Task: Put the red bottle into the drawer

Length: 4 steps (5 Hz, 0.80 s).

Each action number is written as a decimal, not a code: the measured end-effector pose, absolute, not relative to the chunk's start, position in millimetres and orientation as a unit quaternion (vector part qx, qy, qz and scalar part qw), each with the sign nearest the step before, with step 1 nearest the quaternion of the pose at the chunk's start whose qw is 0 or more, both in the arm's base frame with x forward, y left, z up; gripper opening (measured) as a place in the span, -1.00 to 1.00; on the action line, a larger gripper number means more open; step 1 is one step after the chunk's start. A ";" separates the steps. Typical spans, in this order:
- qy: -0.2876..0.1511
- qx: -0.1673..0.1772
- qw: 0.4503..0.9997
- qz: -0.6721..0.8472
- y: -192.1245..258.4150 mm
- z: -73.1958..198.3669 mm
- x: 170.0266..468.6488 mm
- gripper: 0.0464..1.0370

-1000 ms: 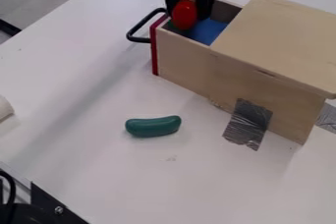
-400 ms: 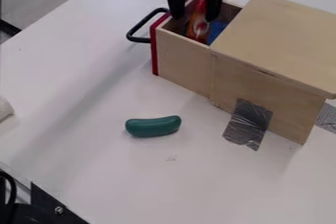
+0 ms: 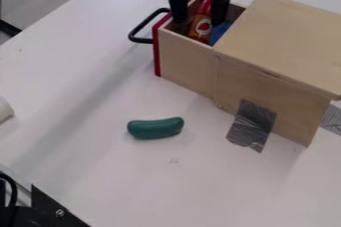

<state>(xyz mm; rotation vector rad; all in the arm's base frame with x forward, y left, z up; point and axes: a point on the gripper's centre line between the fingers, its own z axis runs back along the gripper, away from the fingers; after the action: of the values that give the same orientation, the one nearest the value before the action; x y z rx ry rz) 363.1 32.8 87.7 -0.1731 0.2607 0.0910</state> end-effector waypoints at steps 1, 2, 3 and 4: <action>0.114 -0.091 0.988 0.044 35.3 108.5 356.3 0.91; 0.101 -0.093 0.990 0.033 39.7 136.6 338.3 0.91; 0.110 -0.063 0.992 0.020 53.5 145.4 310.3 0.91; 0.116 0.003 0.993 -0.006 67.3 134.6 273.4 0.91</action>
<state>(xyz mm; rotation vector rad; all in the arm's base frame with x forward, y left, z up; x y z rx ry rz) 273.4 67.3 134.6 0.0061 0.2319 -0.0114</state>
